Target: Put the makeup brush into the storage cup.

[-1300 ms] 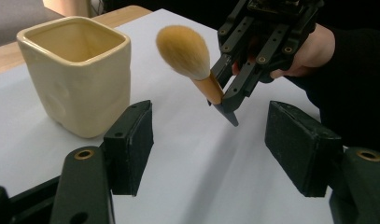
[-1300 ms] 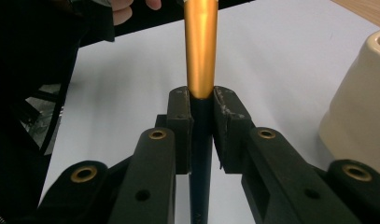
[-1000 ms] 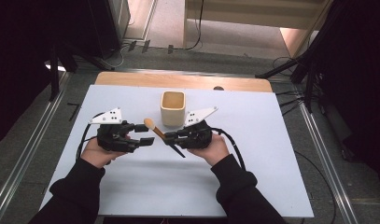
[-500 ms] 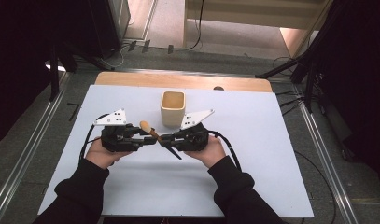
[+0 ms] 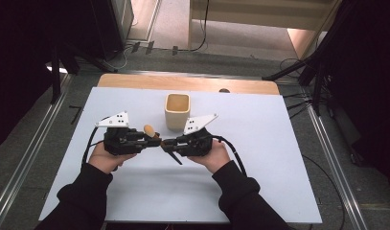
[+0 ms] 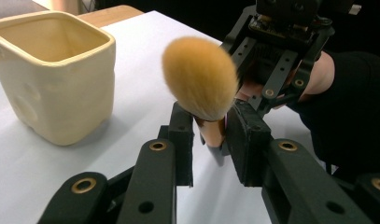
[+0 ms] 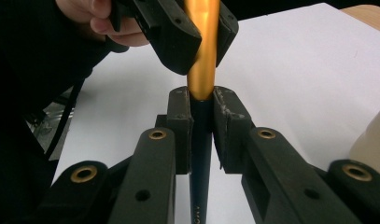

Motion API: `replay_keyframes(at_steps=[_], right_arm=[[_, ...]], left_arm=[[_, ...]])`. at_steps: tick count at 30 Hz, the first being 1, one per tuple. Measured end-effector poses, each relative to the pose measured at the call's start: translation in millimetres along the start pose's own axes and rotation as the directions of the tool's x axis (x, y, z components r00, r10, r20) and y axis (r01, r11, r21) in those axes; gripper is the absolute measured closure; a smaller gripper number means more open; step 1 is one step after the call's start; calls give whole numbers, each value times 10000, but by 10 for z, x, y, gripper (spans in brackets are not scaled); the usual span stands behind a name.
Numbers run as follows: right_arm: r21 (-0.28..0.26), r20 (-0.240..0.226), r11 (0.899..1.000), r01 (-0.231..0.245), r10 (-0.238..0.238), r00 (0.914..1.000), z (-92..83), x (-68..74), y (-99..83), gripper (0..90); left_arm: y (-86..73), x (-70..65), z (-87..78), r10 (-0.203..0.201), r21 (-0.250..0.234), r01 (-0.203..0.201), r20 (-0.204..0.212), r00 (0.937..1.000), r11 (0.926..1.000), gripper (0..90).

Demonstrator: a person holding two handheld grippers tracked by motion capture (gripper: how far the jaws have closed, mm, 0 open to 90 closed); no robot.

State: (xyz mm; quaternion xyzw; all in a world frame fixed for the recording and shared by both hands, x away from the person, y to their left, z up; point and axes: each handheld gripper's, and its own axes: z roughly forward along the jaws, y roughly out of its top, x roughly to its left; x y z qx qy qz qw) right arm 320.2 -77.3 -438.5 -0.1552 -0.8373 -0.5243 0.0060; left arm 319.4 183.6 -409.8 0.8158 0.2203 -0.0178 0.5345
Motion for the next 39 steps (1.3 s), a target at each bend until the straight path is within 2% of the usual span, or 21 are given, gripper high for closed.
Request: replay_keyframes(at_steps=[4, 10, 18, 20, 22, 29, 34, 39], right_arm=[[126, -19, 9999, 105, -104, 9999, 30, 8, -6, 791], [122, 57, 9997, 194, -194, 9998, 37, 7, -7, 790], [25, 147, 10000, 97, -97, 9998, 46, 13, -1, 772], [-53, 194, 10000, 71, -70, 9998, 45, 15, 3, 721], [-40, 322, 9998, 202, -201, 9993, 49, 26, 11, 693], [-16, 390, 9999, 154, -154, 9991, 22, 52, 5, 481], [-294, 543, 9993, 243, -226, 9983, -82, 83, -42, 404], [-169, 908, 9993, 331, -314, 9954, -208, 74, -133, 372]], left_arm=[[0, -2, 11, -79, 108, 79, 20, 10000, 9999, 747], [12, 12, 12, -528, 133, 526, 157, 9985, 9985, 776], [25, 9, -5, -678, 131, 677, 38, 9977, 9976, 783], [27, 3, -6, -624, 157, 624, -16, 9980, 9979, 784], [27, 2, -7, -659, 129, 658, 109, 9978, 9978, 784], [53, -4, -104, -633, -82, 632, -143, 9979, 9980, 784], [54, 22, -201, -656, -146, 651, -375, 9971, 9978, 784], [53, 61, -290, -758, -212, 747, -579, 9954, 9970, 784]])
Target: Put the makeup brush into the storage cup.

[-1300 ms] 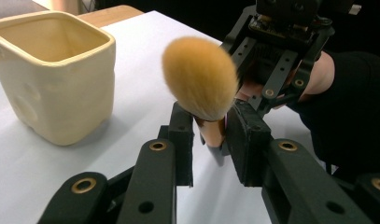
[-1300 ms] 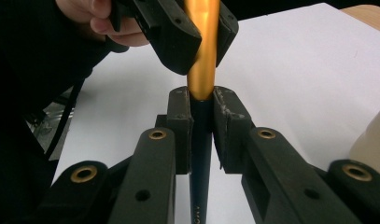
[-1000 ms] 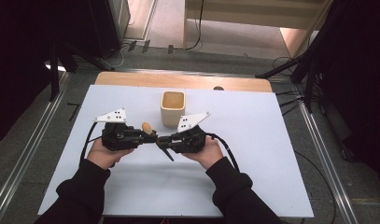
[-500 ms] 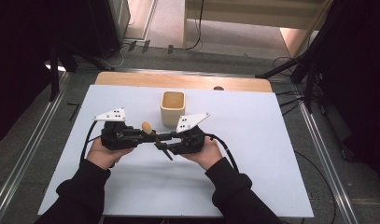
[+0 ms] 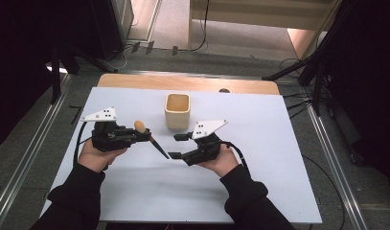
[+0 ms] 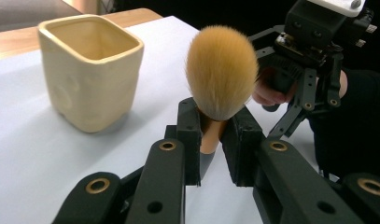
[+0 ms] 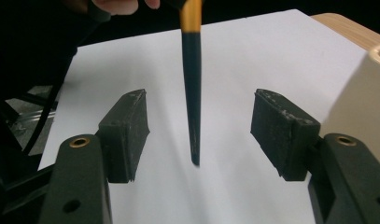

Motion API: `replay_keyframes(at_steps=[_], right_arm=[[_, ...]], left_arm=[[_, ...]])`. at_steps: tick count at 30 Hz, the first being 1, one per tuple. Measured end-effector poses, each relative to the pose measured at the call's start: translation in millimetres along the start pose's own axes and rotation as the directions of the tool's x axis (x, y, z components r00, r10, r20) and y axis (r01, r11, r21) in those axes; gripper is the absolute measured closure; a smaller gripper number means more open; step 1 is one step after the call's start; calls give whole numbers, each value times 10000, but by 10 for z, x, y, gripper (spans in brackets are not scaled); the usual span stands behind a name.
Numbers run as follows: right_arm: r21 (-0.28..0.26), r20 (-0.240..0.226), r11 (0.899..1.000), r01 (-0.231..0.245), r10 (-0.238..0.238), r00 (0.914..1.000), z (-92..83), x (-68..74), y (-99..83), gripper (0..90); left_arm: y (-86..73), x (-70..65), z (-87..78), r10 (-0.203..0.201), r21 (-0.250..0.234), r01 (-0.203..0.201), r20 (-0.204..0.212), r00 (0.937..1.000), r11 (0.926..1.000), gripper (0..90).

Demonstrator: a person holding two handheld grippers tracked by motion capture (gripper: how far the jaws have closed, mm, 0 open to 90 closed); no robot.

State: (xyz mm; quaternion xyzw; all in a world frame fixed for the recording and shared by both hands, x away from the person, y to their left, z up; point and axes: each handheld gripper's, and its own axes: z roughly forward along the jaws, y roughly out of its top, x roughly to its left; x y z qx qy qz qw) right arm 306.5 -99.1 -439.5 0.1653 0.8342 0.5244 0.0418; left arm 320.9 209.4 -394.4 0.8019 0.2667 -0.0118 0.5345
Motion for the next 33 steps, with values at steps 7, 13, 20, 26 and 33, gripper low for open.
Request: replay_keyframes(at_steps=[7, 13, 20, 26, 33], right_arm=[[26, 190, 9996, -287, 287, 9994, -148, -35, -118, 335], [-150, 382, 9991, -390, 395, 9985, -274, -36, -200, 307], [-359, 564, 9975, -615, 635, 9964, -450, -40, -301, 285], [-658, 772, 9933, -945, 995, 9920, -608, -63, -392, 262], [-958, 903, 9898, -1051, 1138, 9894, -751, -56, -483, 233]], left_arm=[[2, 36, -46, -135, 40, 135, -223, 9997, 9999, 784], [13, 65, -46, -184, 155, 189, -338, 9993, 9997, 784], [40, 89, -48, -268, 190, 276, -425, 9987, 9994, 784], [86, 126, -63, -392, 254, 404, -481, 9981, 9989, 784], [191, 143, -81, -379, 208, 394, -678, 9970, 9990, 784]])
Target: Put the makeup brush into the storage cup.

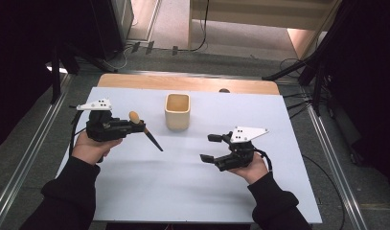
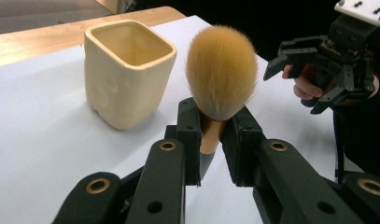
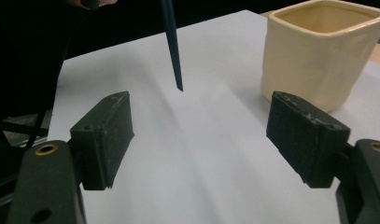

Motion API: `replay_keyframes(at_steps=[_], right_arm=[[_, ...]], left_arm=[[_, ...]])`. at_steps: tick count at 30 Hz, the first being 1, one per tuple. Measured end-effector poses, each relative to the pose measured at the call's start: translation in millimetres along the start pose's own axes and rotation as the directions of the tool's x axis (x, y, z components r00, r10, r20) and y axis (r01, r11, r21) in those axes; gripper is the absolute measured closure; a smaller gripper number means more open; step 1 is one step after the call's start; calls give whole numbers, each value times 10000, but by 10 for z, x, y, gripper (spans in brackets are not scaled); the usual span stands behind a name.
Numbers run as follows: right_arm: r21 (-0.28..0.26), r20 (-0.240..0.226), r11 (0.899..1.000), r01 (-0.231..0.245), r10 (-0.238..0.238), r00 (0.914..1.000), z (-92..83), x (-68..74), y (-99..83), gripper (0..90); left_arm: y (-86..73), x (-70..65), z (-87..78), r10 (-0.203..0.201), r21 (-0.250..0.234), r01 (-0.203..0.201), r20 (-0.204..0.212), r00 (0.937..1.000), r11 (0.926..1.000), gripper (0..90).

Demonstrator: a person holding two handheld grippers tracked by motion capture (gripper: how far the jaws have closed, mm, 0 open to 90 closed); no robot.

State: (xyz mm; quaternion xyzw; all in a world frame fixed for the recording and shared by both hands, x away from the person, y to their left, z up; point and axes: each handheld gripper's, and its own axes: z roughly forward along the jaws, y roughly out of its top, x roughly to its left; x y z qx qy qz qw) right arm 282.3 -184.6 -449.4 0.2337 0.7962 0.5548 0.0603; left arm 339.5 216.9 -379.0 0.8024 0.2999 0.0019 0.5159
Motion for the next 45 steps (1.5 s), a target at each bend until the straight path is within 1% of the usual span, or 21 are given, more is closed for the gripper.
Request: replay_keyframes(at_steps=[1, 2, 5, 6, 7, 10, 11, 14, 16, 17, 20, 22, 24, 28, 35, 37, 39, 42, 45], right_arm=[[-38, 36, 10000, -18, 18, 10000, -19, -2, -16, 232], [-37, 186, 10000, -37, 37, 9998, -34, 3, -33, 231], [156, 545, 9999, 65, -74, 9985, -71, 18, -64, 218], [145, 619, 9999, 42, -51, 9981, -82, 27, -73, 216], [152, 662, 9998, 121, -131, 9977, -99, 33, -87, 216], [78, 545, 9999, 155, -159, 9984, -138, 32, -118, 209], [36, 549, 10000, 72, -74, 9985, -146, 36, -126, 209], [44, 592, 10000, 74, -76, 9982, -169, 28, -144, 209], [65, 614, 10000, -14, 10, 9981, -185, 23, -157, 209], [76, 618, 10000, 19, -24, 9981, -192, 14, -166, 209], [68, 678, 9999, -122, 117, 9976, -220, 4, -190, 209], [37, 828, 10000, -42, 39, 9966, -239, -11, -202, 209], [-9, 905, 9999, -167, 167, 9958, -261, -18, -217, 209], [-119, 1046, 9998, -179, 190, 9943, -280, -39, -263, 204], [-99, 1107, 9995, -290, 299, 9934, -289, -51, -287, 201], [-96, 1064, 9994, -343, 352, 9937, -286, -60, -293, 201], [-79, 1134, 9994, -344, 350, 9929, -290, -71, -303, 201], [-142, 1142, 9989, -458, 471, 9923, -314, -84, -307, 201], [-255, 1221, 9987, -447, 475, 9914, -344, -102, -310, 201]], left_arm=[[22, 0, -5, 14, -8, -14, -8, 10000, 10000, 784], [43, 1, -6, 26, -49, -26, -40, 10000, 10000, 784], [113, 6, -12, 105, -53, -106, -106, 9999, 9999, 784], [134, 7, -12, 135, -64, -136, -109, 9998, 9999, 784], [154, 6, -13, 135, -55, -136, -152, 9998, 9999, 784], [211, 13, -5, 151, -84, -153, -186, 9997, 9998, 784], [232, 16, -5, 135, -96, -137, -218, 9997, 9999, 784], [304, 19, -1, 51, -244, -57, -255, 9997, 9997, 784], [354, 14, 0, 148, -247, -154, -272, 9995, 9996, 784], [378, 11, -1, 173, -232, -180, -302, 9994, 9996, 784], [441, 18, -7, 236, -209, -245, -416, 9989, 9995, 784], [480, 26, -17, 262, -214, -272, -466, 9986, 9994, 784], [519, 31, -25, 274, -255, -287, -493, 9984, 9993, 784], [600, 34, -26, 322, -287, -338, -551, 9980, 9990, 784], [756, 29, 10, 428, -342, -450, -618, 9972, 9984, 784], [798, 24, 23, 458, -323, -479, -640, 9969, 9983, 784], [836, 21, 37, 512, -297, -532, -646, 9966, 9981, 784], [891, 22, 53, 532, -311, -556, -717, 9960, 9980, 784], [949, 43, 61, 513, -367, -543, -786, 9956, 9979, 784]])
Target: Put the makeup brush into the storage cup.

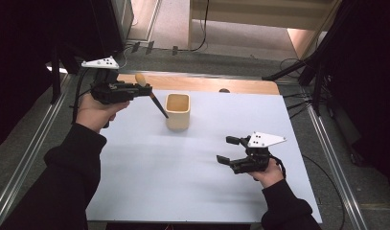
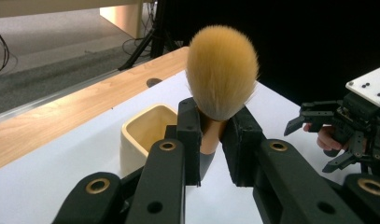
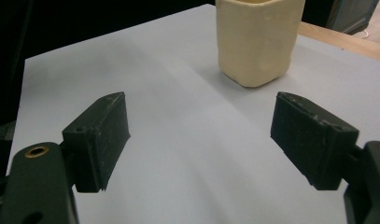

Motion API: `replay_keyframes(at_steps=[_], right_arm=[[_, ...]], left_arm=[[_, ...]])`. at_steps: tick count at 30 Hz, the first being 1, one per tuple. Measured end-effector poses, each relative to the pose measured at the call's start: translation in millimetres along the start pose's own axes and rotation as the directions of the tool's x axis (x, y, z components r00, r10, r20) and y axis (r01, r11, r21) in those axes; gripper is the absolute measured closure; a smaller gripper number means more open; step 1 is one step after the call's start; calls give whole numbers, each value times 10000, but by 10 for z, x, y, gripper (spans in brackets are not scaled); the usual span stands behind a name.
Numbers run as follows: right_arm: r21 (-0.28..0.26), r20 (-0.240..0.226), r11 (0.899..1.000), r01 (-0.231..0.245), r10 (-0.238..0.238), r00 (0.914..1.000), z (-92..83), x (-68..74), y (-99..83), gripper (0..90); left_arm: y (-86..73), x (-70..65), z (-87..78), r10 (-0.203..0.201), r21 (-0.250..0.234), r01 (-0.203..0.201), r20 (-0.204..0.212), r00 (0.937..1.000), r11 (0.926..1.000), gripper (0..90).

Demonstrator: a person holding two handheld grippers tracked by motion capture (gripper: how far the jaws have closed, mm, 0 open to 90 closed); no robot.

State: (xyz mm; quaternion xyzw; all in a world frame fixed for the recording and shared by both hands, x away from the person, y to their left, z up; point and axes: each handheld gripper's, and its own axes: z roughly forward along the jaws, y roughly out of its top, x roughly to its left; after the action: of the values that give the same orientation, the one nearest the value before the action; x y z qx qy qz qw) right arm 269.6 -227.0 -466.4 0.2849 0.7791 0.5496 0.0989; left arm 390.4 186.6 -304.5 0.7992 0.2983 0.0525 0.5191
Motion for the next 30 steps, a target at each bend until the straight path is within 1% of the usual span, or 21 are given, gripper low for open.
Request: replay_keyframes(at_steps=[3, 4, 6, 7, 11, 14, 16, 19, 22, 27, 30], right_arm=[[26, 102, 10000, -47, 47, 9999, -17, -24, -11, 201], [4, 112, 10000, -97, 97, 9999, -16, -30, -16, 201], [19, 140, 9998, -179, 179, 9997, -21, -38, -17, 201], [-2, 171, 9999, -140, 140, 9998, -22, -43, -17, 201], [-22, 99, 9999, -168, 168, 9998, -28, -38, -16, 201], [8, 42, 9999, -121, 121, 9999, -21, -43, -21, 201], [5, 33, 9998, -179, 179, 9998, -19, -44, -23, 201], [-63, 62, 9998, -177, 177, 9998, -28, -53, -24, 201], [-63, 97, 9998, -205, 205, 9997, -36, -59, -24, 201], [-78, 78, 9997, -219, 220, 9997, -34, -57, -23, 201], [-95, 81, 9998, -152, 153, 9998, -30, -52, -20, 201]], left_arm=[[62, 21, 19, 0, 38, 1, -113, 9999, 10000, 784], [80, 23, 28, -20, -39, 19, -149, 9999, 10000, 784], [119, 22, 48, 13, -48, -14, -196, 9998, 10000, 784], [140, 23, 59, 26, -41, -27, -172, 9998, 10000, 784], [199, 20, 118, 98, -49, -99, -220, 9997, 9999, 784], [203, 40, 169, 69, -49, -70, -298, 9995, 10000, 784], [198, 66, 208, 23, -35, -25, -369, 9993, 10000, 784], [187, 89, 259, 41, -24, -43, -554, 9985, 10000, 784], [183, 104, 303, 19, -66, -22, -539, 9985, 10000, 784], [153, 164, 397, -83, 70, 88, -689, 9976, 9999, 784], [128, 172, 443, -137, 11, 138, -734, 9972, 9999, 783]])
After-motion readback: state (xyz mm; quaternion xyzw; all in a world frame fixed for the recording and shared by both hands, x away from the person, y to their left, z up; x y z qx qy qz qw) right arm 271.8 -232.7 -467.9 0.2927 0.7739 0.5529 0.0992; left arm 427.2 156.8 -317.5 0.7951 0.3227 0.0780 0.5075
